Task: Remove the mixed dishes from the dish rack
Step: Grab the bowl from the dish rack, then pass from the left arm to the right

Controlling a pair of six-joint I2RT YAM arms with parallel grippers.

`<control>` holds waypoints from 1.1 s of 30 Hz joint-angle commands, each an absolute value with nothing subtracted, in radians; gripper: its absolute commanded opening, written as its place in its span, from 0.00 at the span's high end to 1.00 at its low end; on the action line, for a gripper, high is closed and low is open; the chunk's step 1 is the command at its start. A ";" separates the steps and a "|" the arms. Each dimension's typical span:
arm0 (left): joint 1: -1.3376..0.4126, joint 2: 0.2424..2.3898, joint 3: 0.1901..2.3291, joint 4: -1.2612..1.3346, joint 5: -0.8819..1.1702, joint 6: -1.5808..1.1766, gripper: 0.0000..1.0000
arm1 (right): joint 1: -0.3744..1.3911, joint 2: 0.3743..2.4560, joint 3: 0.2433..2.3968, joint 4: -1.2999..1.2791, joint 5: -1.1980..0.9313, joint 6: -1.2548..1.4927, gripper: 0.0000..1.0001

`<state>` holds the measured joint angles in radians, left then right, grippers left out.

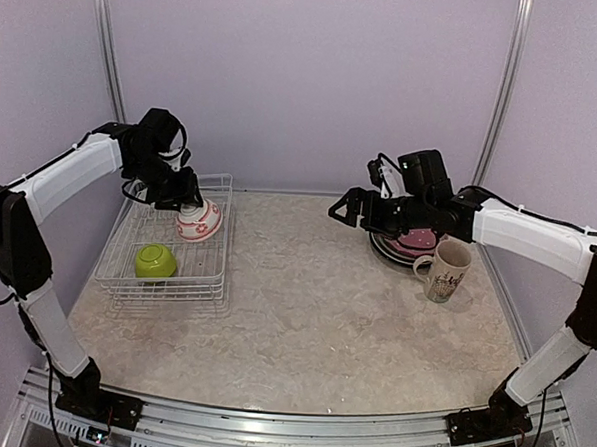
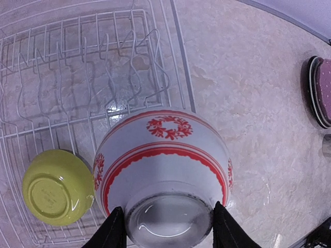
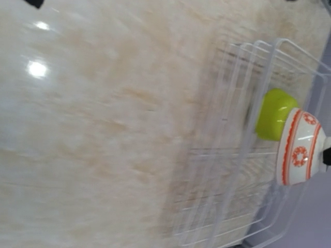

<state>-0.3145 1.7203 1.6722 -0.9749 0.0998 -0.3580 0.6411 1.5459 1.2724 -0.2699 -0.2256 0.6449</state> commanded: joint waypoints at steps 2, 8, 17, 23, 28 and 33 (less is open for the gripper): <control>-0.309 1.635 1.644 -0.870 0.229 -0.379 0.66 | 0.695 1.676 1.364 -0.093 -0.316 0.716 0.01; -0.303 1.583 1.600 -0.798 0.339 -0.403 0.66 | 0.727 1.842 1.459 0.088 -0.427 0.831 0.01; -0.302 1.585 1.570 -0.743 0.476 -0.451 0.66 | 0.732 2.044 1.513 0.461 -0.572 1.070 0.01; -0.302 1.599 1.529 -0.668 0.589 -0.503 0.68 | 0.733 2.138 1.572 0.637 -0.641 1.194 0.02; -0.301 1.610 1.497 -0.605 0.643 -0.532 0.69 | 0.743 2.195 1.579 0.803 -0.672 1.341 0.04; -0.298 1.618 1.468 -0.558 0.658 -0.555 0.70 | 0.754 2.231 1.587 0.911 -0.683 1.432 0.08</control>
<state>-0.3061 1.6131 1.4841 -0.6643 0.6022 -0.5274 0.7319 2.1906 1.5631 0.7582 -0.6502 1.3193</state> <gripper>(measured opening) 0.480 0.937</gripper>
